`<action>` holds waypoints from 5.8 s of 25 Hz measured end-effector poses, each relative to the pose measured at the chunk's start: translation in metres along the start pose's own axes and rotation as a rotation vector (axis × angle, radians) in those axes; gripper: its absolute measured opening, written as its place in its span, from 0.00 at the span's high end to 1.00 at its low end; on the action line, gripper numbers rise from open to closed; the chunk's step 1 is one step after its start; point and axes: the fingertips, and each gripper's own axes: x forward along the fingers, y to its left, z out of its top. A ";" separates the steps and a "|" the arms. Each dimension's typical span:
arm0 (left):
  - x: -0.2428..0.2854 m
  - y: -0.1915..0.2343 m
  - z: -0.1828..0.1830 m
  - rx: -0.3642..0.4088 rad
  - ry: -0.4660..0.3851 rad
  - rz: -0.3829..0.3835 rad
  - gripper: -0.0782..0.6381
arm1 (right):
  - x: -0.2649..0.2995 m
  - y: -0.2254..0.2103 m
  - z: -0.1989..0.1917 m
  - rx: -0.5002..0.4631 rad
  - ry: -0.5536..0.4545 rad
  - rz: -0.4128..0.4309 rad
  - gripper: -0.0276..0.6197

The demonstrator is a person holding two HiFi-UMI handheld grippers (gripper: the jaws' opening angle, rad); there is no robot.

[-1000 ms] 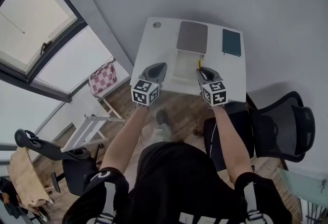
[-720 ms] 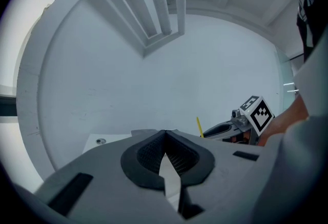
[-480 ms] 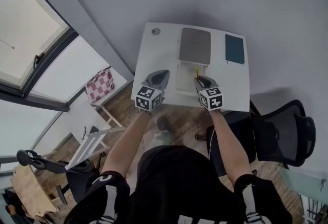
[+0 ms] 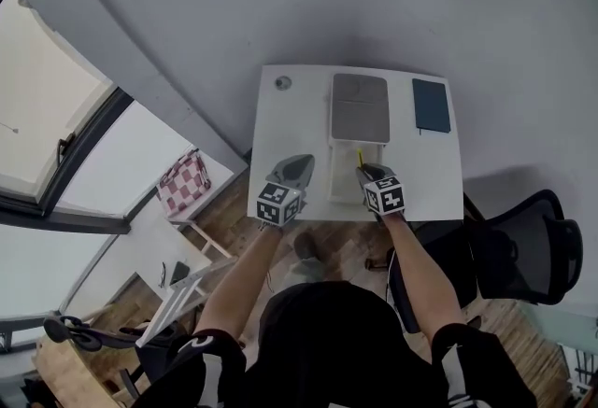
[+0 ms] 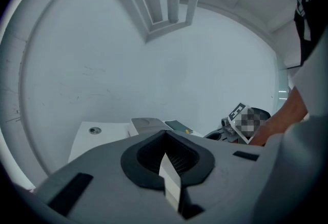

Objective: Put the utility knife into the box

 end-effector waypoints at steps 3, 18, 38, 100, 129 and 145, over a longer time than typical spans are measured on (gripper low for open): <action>0.008 0.009 -0.007 -0.007 0.019 -0.020 0.86 | 0.015 -0.003 -0.009 0.009 0.050 -0.007 0.84; 0.044 0.044 -0.036 -0.019 0.100 -0.099 0.86 | 0.075 -0.021 -0.054 0.078 0.324 -0.072 0.84; 0.039 0.058 -0.041 -0.032 0.112 -0.080 0.86 | 0.085 -0.024 -0.065 0.200 0.339 -0.072 0.72; -0.092 -0.210 0.014 0.089 -0.117 0.103 0.86 | -0.276 0.000 -0.006 -0.055 -0.430 -0.069 0.93; -0.125 -0.224 0.010 0.093 -0.142 0.117 0.86 | -0.288 0.028 -0.030 -0.065 -0.422 -0.050 0.93; -0.128 -0.213 0.013 0.087 -0.154 0.136 0.85 | -0.281 0.030 -0.025 -0.068 -0.413 -0.039 0.93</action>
